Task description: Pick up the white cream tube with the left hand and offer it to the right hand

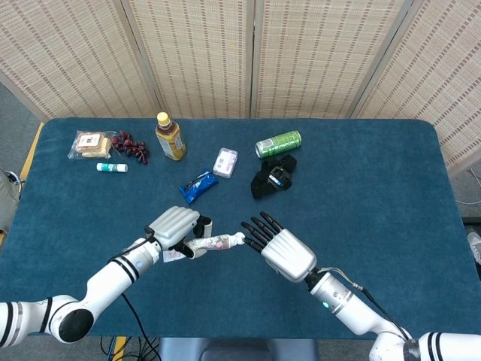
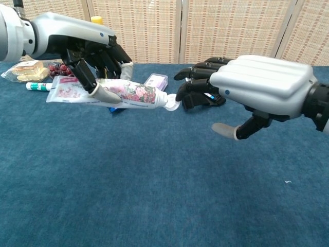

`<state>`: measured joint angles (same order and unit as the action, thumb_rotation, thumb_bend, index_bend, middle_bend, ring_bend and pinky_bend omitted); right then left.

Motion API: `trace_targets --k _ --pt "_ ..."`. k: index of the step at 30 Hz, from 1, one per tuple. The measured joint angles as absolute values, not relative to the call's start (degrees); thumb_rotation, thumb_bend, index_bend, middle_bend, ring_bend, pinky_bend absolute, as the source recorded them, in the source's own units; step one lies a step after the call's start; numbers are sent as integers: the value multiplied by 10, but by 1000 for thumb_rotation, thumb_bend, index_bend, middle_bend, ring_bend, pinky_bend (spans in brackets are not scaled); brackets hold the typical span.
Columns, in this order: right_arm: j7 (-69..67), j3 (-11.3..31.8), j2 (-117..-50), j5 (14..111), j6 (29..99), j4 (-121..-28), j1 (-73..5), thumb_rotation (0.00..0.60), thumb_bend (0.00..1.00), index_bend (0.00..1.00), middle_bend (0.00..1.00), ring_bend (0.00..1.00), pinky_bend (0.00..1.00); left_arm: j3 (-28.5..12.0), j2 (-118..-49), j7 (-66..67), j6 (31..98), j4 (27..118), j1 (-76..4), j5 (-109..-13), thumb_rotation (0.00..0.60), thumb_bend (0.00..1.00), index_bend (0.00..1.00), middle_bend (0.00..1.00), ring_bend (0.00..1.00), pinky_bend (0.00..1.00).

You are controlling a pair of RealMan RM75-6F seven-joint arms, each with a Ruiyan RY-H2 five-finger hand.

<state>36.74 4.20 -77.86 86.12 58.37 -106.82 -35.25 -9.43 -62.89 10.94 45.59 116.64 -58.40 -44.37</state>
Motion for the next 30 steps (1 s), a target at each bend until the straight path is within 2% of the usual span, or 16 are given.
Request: trace_targets --k 21,30 --pt "356 42 -796 845 583 -1052 -364 600 331 228 55 0 0 -95 -615 86 445 1186 -580 -463 600 362 544 675 465 451" --pt "317 36 -748 870 613 -1079 -349 600 329 228 55 0 0 -84 -626 97 453 1161 -578 -469 600 361 537 659 464 451"
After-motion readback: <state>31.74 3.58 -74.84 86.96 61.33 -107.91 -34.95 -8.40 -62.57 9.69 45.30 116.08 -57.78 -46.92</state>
